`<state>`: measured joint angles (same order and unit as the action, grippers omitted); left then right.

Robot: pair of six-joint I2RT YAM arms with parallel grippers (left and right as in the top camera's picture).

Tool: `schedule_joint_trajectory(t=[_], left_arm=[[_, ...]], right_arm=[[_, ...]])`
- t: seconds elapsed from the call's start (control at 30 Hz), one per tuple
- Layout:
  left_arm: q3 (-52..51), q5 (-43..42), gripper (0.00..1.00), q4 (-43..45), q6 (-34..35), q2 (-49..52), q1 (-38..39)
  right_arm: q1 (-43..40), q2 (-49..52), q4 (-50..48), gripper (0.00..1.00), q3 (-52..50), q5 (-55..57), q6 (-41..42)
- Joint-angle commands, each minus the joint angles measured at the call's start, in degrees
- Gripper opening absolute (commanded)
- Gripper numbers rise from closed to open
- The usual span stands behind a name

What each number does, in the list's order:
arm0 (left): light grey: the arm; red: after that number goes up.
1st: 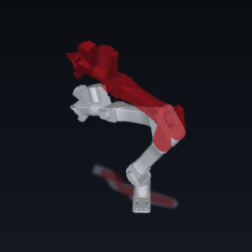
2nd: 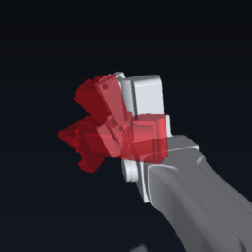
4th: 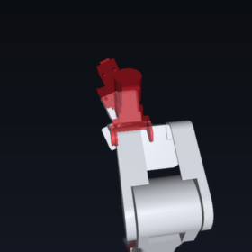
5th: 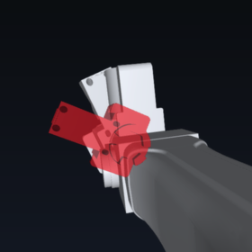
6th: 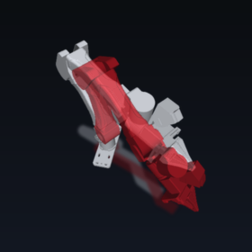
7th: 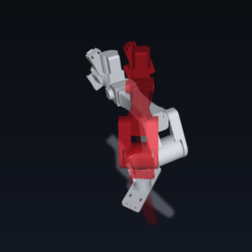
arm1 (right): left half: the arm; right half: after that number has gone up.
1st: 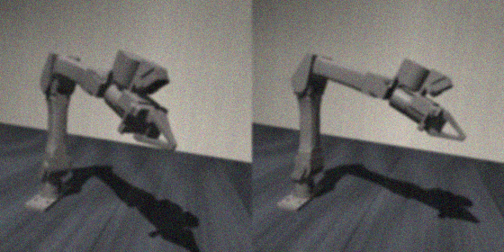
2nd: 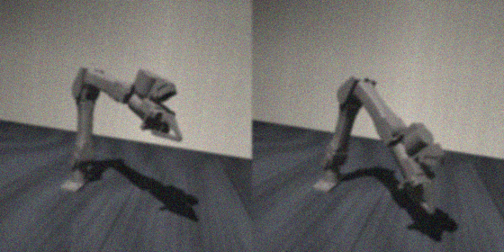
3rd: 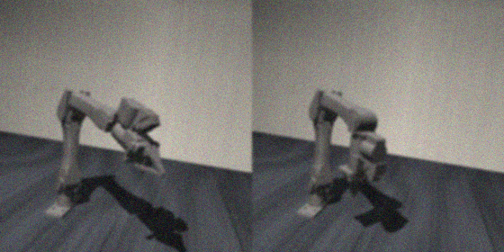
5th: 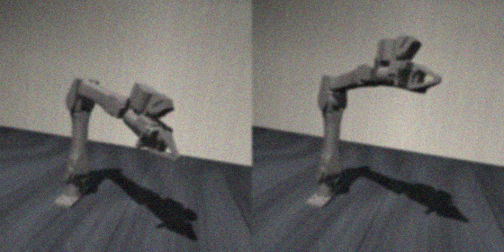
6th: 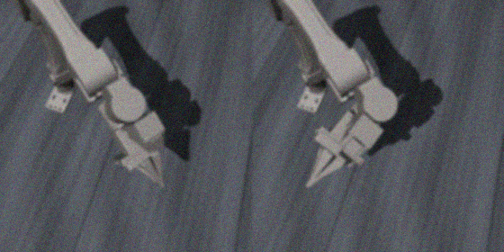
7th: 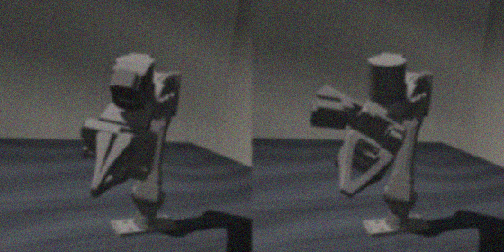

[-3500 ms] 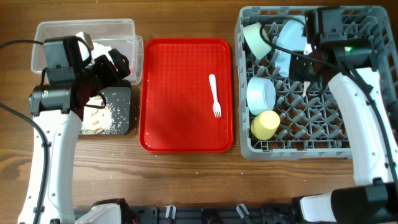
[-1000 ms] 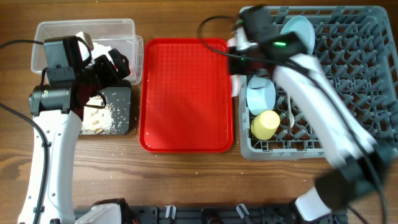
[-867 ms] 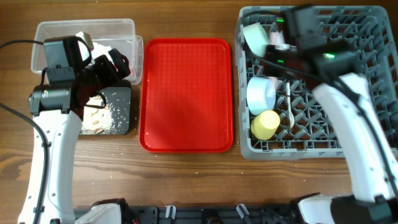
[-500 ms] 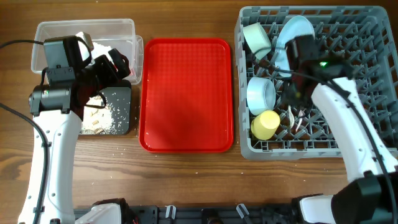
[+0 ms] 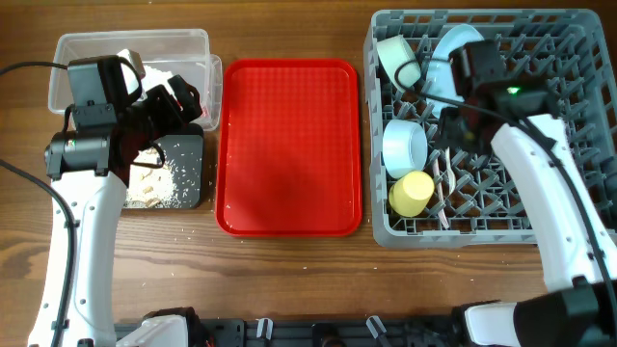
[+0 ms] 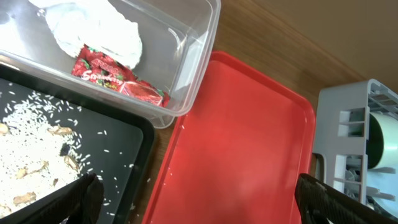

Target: Sort waste into correct bins and load items into the dishwasher rack

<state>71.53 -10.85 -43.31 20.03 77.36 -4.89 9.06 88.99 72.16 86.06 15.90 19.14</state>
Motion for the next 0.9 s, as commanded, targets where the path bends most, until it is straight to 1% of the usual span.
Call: schedule_joint_trajectory(t=[0.0,0.03,0.07,0.13,0.2,0.23,0.3,0.33,0.37,0.4,0.43,0.57,0.67,0.73,0.87], left_arm=[[0.92,0.26,1.0,0.15,-0.24,0.26,-0.22],[0.92,0.26,1.0,0.15,-0.24,0.26,-0.22],[0.92,0.26,1.0,0.13,-0.24,0.26,-0.22],[0.92,0.24,1.0,0.15,-0.24,0.26,-0.22],[0.92,0.24,1.0,0.15,-0.24,0.26,-0.22],[0.92,0.26,1.0,0.15,-0.24,0.26,-0.22],[0.92,0.26,1.0,0.15,-0.24,0.26,-0.22],[0.92,0.24,1.0,0.13,-0.24,0.26,-0.22],[0.92,0.26,1.0,0.13,-0.24,0.26,-0.22],[0.92,0.26,1.0,0.13,-0.24,0.26,-0.22],[0.92,0.26,1.0,0.13,-0.24,0.26,-0.22],[0.92,0.26,1.0,0.13,-0.24,0.26,-0.22],[0.92,0.26,1.0,0.15,-0.24,0.26,-0.22],[0.92,0.26,1.0,0.13,-0.24,0.26,-0.22],[0.92,0.24,1.0,0.13,-0.24,0.26,-0.22]], right_arm=[[-0.04,-4.92,2.47,0.7,11.02,-11.91,-2.6],[-0.04,-6.34,3.54,0.89,13.64,-14.8,-2.58],[-0.04,-7.91,4.0,1.0,15.43,-18.25,-2.43],[-0.04,-11.06,3.08,1.0,16.22,-25.62,-2.4],[-0.04,-13.03,3.26,1.0,16.22,-28.7,-2.47],[-0.04,-13.77,4.96,1.0,16.22,-28.65,-2.58],[-0.04,-14.71,8.48,1.0,16.22,-26.58,-3.82],[-0.04,-15.08,11.96,1.0,16.2,-26.01,-6.01],[-0.04,-15.41,15.69,1.0,16.2,-21.62,-3.72],[-0.04,-15.8,15.52,1.0,16.2,-18.03,-0.66],[-0.04,-16.11,14.12,1.0,16.02,-15.96,0.31],[-0.04,-18.36,3.45,1.0,13.07,-15.37,-6.56],[-0.04,-23.67,-8.87,1.0,4.66,-15.87,-12.83],[-0.85,-30.16,-21.0,1.0,-6.95,-15.63,-14.71],[-4.26,-43.74,-42.86,1.0,-31.34,-16.52,-14.47]])
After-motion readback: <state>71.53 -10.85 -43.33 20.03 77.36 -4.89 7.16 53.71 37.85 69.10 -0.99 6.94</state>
